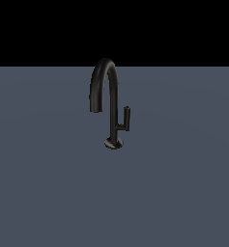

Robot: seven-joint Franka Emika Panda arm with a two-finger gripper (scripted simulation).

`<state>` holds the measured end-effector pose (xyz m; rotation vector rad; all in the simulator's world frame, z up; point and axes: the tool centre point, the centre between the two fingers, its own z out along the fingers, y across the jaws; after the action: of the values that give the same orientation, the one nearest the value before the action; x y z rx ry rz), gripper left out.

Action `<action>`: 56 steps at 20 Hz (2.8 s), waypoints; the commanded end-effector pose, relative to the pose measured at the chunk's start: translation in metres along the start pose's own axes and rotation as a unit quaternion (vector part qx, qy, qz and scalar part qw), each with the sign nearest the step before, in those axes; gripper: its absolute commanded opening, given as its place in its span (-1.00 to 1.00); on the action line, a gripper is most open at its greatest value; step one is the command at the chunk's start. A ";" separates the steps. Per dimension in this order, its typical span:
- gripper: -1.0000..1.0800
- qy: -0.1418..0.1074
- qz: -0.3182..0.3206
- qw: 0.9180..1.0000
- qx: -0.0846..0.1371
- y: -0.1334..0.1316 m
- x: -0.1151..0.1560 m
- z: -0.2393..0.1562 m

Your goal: Turn on the faucet by rotating a designated handle.

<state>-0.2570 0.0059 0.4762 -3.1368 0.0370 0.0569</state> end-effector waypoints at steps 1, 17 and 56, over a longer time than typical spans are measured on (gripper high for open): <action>-1.00 0.000 0.000 1.000 0.000 0.000 0.000 0.000; -1.00 -0.041 0.052 0.997 0.050 -0.001 0.036 0.007; -1.00 -0.310 0.389 0.776 0.388 0.048 0.250 0.148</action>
<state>-0.0197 -0.0445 0.3288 -2.0042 1.0040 0.7947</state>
